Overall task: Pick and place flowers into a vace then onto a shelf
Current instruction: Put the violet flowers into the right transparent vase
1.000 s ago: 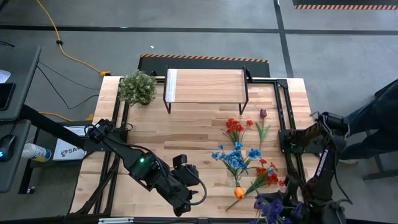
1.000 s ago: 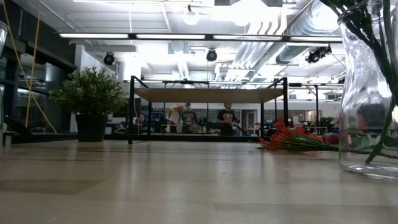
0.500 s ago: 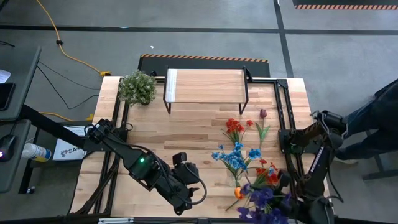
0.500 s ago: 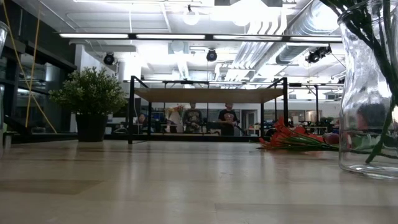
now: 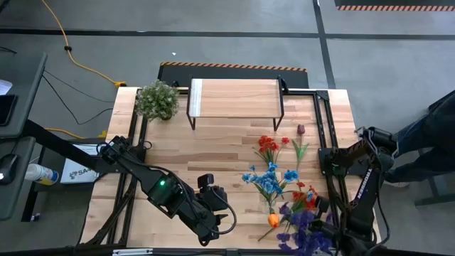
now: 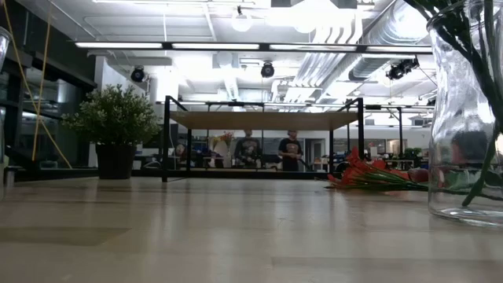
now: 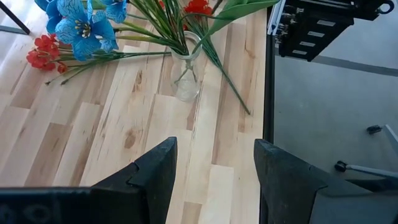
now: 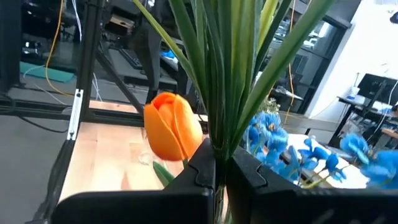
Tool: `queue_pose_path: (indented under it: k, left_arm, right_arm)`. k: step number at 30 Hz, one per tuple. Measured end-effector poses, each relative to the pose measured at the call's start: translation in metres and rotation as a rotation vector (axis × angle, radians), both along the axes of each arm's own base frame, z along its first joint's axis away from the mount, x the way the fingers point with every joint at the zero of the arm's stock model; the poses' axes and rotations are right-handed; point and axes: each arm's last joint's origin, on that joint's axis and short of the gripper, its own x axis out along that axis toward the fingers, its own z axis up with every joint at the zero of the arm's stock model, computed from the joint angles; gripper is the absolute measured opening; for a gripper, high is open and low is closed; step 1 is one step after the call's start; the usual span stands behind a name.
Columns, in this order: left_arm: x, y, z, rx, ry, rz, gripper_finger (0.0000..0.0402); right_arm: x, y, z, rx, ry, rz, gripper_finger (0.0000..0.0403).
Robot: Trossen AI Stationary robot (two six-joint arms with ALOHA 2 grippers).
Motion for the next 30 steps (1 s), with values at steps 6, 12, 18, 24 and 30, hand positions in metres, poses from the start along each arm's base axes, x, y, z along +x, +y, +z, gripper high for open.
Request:
queue_pose_path:
  k: [6, 12, 18, 24, 30]
  left_arm:
    - [0.000, 0.000, 0.000, -0.010, -0.002, 0.010, 0.0246]
    - [0.000, 0.000, 0.000, -0.014, -0.002, 0.013, 0.0246]
    - [0.000, 0.000, 0.000, -0.019, -0.002, 0.018, 0.0246]
    - [0.000, 0.000, 0.000, -0.020, -0.003, 0.018, 0.0246]
    - [0.000, 0.000, 0.000, -0.021, -0.002, 0.017, 0.0246]
  right_arm:
    - [-0.001, -0.004, -0.006, 0.019, -0.008, -0.002, 0.0006]
    - [0.005, -0.009, -0.011, 0.043, -0.018, -0.024, 0.0006]
    - [0.014, -0.015, -0.012, 0.029, -0.013, -0.057, 0.0006]
    - [0.015, -0.018, -0.017, 0.050, -0.023, -0.063, 0.0006]
    - [0.017, -0.017, -0.020, 0.051, -0.024, -0.069, 0.0006]
